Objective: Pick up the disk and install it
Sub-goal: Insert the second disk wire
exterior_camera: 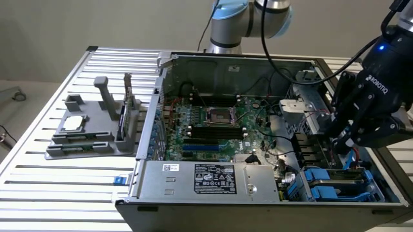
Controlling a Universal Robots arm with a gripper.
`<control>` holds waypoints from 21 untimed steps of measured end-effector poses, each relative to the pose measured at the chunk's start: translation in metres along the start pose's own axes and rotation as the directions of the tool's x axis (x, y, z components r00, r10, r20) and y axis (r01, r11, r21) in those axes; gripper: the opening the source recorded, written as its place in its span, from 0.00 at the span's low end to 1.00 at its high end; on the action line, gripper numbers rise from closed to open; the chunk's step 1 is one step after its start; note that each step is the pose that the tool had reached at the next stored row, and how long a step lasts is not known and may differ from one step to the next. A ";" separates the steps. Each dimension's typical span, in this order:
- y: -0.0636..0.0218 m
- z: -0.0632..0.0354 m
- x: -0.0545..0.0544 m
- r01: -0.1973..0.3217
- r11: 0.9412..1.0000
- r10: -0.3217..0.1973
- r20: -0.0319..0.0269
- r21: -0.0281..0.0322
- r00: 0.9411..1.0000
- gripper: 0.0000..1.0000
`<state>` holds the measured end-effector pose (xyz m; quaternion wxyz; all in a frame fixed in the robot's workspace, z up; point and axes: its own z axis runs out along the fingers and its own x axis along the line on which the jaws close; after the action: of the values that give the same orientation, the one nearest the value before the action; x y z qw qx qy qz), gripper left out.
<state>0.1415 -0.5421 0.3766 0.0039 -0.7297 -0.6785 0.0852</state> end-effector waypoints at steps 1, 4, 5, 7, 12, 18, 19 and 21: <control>0.0007 -0.0001 0.000 0.000 1.000 0.000 0.001 0.000 1.000 0.43; 0.0035 -0.0005 0.002 -0.001 1.000 0.001 0.004 0.000 1.000 0.43; 0.0043 -0.0007 0.002 -0.002 1.000 0.002 0.004 0.000 1.000 0.43; 0.0059 -0.0007 0.002 -0.003 1.000 0.003 0.005 0.000 1.000 0.43; 0.0104 -0.0001 0.003 -0.005 1.000 0.005 0.005 0.000 1.000 0.43; 0.0144 0.0011 0.004 -0.008 1.000 0.008 0.008 0.000 1.000 0.43; 0.0149 0.0015 0.004 -0.009 1.000 0.009 0.008 0.000 1.000 0.43; 0.0159 0.0020 0.004 -0.009 1.000 0.009 0.010 0.000 1.000 0.43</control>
<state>0.1573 -0.5393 0.3722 0.0001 -0.7324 -0.6751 0.0890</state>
